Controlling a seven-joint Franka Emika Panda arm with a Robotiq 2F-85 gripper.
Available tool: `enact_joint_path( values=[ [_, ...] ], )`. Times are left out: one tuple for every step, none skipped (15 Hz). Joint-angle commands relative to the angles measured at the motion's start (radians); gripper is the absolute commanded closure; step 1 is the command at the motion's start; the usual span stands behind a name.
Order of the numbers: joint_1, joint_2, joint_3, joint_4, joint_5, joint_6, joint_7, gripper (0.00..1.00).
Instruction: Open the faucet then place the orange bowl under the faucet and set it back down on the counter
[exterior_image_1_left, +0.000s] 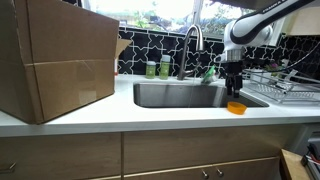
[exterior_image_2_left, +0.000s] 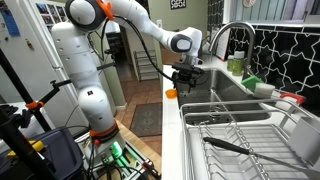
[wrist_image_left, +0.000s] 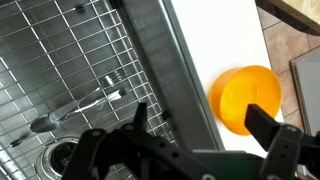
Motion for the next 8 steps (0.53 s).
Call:
enact_joint_path(
  values=[
    [0.019, 0.014, 0.011, -0.008, -0.047, 0.037, 0.037, 0.00],
    [0.021, 0.019, 0.013, -0.007, -0.053, 0.038, 0.048, 0.00],
    [0.023, 0.024, 0.015, -0.007, -0.052, 0.039, 0.051, 0.00],
    [0.025, 0.030, 0.018, -0.007, -0.052, 0.033, 0.052, 0.01],
    [0.026, 0.035, 0.020, -0.009, -0.053, 0.033, 0.054, 0.01],
    [0.026, 0.040, 0.022, -0.009, -0.055, 0.030, 0.053, 0.01],
    [0.027, 0.047, 0.024, -0.008, -0.062, 0.028, 0.058, 0.01],
    [0.027, 0.053, 0.026, -0.007, -0.064, 0.028, 0.058, 0.05]
  ],
)
